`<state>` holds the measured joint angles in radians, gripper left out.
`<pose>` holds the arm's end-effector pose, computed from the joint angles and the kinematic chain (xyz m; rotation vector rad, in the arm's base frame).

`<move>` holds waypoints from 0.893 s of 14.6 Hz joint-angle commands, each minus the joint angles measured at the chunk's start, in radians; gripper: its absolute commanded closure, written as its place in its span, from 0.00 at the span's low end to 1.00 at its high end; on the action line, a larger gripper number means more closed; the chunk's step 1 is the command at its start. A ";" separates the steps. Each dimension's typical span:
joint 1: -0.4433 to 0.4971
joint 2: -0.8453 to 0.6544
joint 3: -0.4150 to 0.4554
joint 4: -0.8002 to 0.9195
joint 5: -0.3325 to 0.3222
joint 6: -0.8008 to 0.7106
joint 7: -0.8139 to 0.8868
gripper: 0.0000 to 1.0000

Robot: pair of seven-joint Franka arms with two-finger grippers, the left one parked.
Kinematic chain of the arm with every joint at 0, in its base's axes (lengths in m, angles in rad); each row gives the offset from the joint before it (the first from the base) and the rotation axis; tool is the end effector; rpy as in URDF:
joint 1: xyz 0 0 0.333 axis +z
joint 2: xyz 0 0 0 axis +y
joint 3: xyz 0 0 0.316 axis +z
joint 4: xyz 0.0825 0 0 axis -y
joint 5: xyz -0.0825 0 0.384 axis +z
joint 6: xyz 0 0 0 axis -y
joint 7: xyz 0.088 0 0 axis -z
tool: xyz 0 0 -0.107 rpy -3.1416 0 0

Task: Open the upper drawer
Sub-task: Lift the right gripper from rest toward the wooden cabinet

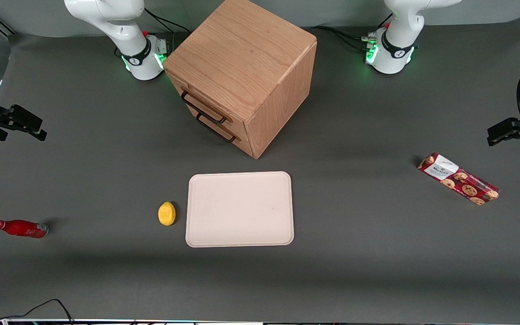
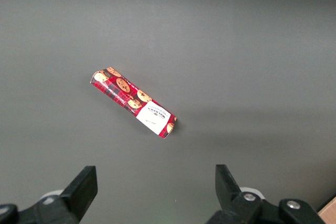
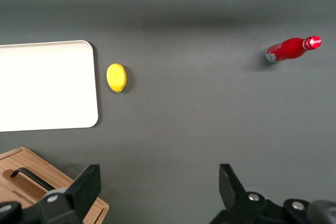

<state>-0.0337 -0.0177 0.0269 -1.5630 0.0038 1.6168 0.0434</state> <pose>0.5541 -0.0032 0.6422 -3.1340 0.0787 -0.1120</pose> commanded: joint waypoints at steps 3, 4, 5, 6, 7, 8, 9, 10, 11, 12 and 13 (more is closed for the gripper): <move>0.001 0.012 0.001 0.024 -0.021 -0.012 0.023 0.00; 0.000 0.012 0.001 0.023 -0.021 -0.012 0.021 0.00; 0.000 0.012 -0.002 0.023 -0.021 -0.014 0.013 0.00; 0.000 0.018 -0.010 0.023 -0.019 -0.014 0.009 0.00; -0.003 0.019 -0.011 0.015 -0.019 -0.015 0.010 0.00; 0.001 0.024 -0.010 0.017 -0.019 -0.017 0.013 0.00; 0.009 0.027 -0.005 0.017 -0.019 -0.041 0.003 0.00; 0.017 0.041 0.001 0.024 -0.019 -0.060 -0.019 0.00; 0.021 0.051 0.002 0.026 -0.018 -0.061 -0.042 0.00; 0.034 0.055 0.005 0.024 -0.015 -0.061 -0.062 0.00; 0.044 0.055 0.010 0.024 -0.011 -0.067 -0.100 0.00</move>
<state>-0.0145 0.0198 0.0324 -1.5639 0.0037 1.5791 0.0045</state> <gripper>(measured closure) 0.000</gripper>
